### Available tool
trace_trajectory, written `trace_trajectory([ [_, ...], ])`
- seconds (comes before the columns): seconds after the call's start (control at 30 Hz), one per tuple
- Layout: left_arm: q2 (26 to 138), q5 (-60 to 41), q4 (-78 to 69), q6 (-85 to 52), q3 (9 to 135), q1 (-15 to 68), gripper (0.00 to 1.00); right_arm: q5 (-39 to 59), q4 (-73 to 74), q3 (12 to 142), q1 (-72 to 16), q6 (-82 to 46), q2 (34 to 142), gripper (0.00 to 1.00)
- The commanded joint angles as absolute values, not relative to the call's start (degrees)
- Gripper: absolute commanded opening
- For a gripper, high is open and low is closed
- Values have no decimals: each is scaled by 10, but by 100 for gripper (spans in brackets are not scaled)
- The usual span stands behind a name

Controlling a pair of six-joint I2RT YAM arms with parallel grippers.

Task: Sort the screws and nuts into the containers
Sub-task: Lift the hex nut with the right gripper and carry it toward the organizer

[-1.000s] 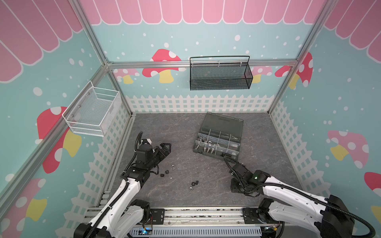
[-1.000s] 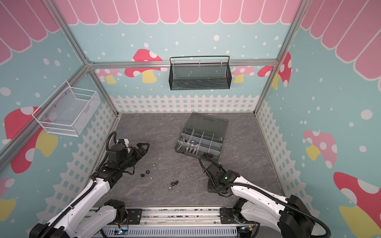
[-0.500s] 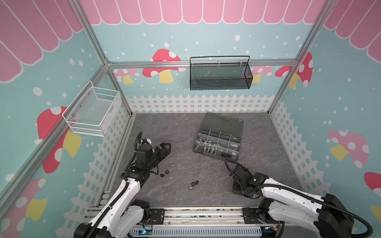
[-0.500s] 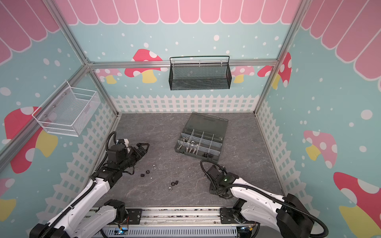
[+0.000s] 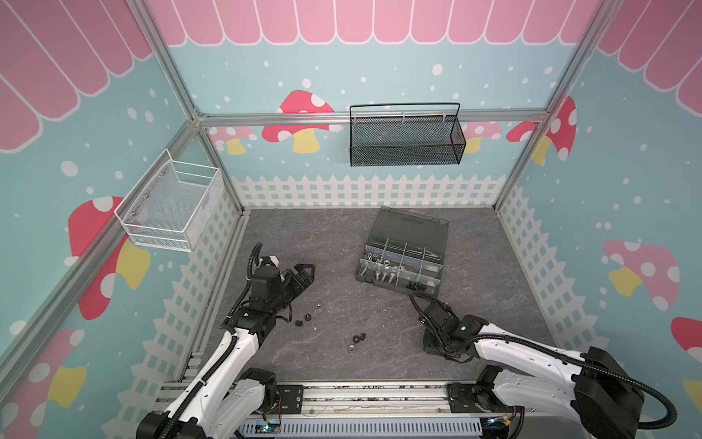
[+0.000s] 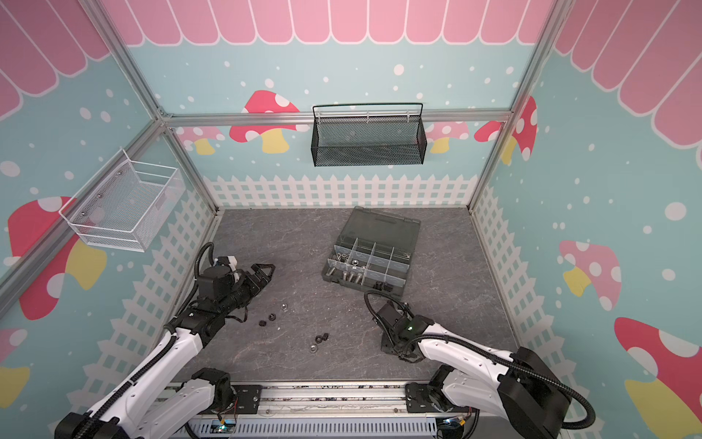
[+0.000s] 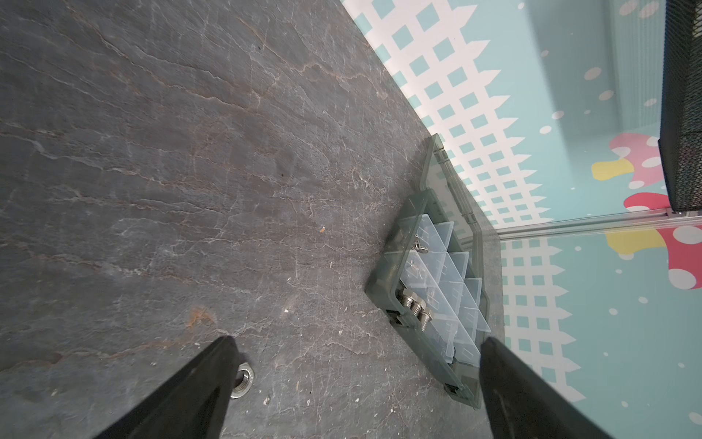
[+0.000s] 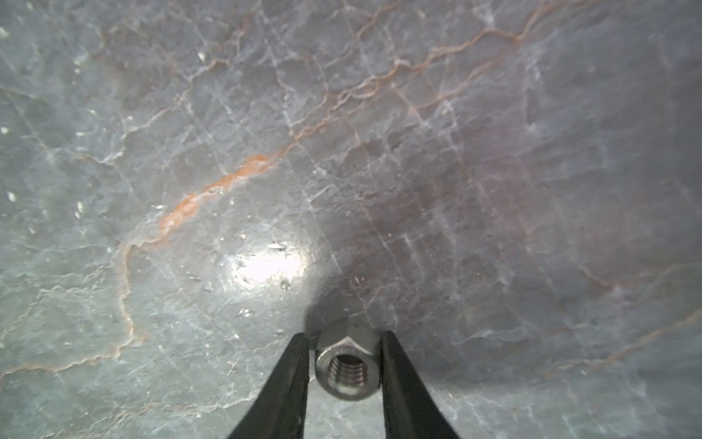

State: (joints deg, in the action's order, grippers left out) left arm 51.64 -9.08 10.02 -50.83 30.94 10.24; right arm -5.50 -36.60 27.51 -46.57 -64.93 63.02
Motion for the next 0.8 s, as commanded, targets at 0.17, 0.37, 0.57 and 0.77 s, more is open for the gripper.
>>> trace_trajectory([
  [0.17, 513, -93, 99, -519, 315, 98, 100, -25, -370, 270, -470, -632, 647, 30],
  [0.37, 516, -96, 94, -522, 311, 98, 100, -17, -365, 273, -471, -616, 676, 24],
  [0.57, 515, -97, 94, -522, 313, 96, 100, -23, -364, 294, -483, -604, 704, 18],
  [0.77, 515, -92, 98, -523, 306, 95, 100, -6, -310, 312, -488, -572, 712, 9],
])
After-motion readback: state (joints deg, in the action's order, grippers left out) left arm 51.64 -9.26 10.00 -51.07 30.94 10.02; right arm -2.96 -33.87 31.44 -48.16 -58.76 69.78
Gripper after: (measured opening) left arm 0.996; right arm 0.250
